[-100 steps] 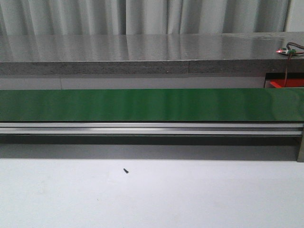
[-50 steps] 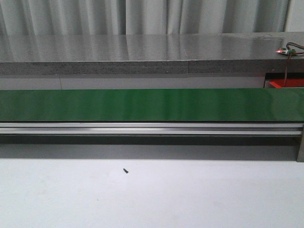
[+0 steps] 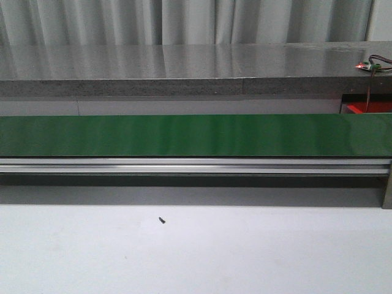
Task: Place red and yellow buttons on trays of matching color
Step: 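Raise the right gripper out of the trays above the belt's end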
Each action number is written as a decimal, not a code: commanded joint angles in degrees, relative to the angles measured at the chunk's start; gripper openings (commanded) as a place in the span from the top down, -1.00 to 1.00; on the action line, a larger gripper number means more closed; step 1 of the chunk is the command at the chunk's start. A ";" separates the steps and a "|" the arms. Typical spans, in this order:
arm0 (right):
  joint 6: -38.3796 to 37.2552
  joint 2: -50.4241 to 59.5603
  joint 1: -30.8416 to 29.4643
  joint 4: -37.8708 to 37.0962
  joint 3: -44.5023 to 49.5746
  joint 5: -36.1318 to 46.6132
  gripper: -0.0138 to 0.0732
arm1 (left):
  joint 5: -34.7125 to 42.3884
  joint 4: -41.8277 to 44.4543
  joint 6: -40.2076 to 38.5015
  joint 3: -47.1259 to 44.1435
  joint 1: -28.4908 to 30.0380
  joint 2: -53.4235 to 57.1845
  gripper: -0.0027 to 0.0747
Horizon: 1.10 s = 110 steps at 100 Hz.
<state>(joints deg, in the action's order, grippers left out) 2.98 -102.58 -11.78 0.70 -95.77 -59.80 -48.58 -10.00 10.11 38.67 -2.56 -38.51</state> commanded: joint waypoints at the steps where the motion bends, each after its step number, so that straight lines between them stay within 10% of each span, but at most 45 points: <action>1: -0.08 5.20 1.28 0.82 -0.37 1.14 0.83 | 3.00 -1.07 -0.18 1.42 -0.48 0.12 0.98; 110: 5.93 33.93 3.40 9.77 29.91 19.27 0.83 | 3.00 -1.07 -0.18 1.42 -0.48 0.12 0.98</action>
<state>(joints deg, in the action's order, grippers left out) 8.09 -71.89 -8.35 7.48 -66.11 -45.44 -48.58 -10.00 10.11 38.67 -2.56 -38.51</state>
